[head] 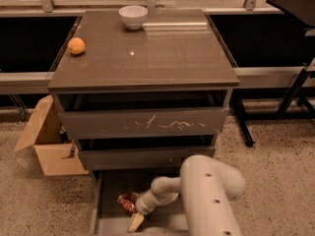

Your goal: Pick coke can from bottom drawer and place on counter

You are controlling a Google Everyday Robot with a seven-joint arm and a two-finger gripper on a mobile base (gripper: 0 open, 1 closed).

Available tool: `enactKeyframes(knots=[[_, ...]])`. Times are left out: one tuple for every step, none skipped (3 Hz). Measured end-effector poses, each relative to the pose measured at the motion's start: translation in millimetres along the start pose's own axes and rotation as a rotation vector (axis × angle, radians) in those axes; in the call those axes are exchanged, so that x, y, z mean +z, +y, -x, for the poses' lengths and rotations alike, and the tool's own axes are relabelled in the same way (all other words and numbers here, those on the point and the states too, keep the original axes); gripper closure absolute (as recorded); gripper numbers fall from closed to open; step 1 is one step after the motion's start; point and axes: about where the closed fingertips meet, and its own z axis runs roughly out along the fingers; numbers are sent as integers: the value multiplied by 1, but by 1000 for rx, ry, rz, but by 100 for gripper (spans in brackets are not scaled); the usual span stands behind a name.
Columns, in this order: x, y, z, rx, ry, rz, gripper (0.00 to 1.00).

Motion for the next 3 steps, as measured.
enactKeyframes(knots=[[25, 16, -18, 7, 48, 91, 0], [26, 16, -16, 7, 48, 91, 0], [15, 17, -5, 42, -9, 41, 0]])
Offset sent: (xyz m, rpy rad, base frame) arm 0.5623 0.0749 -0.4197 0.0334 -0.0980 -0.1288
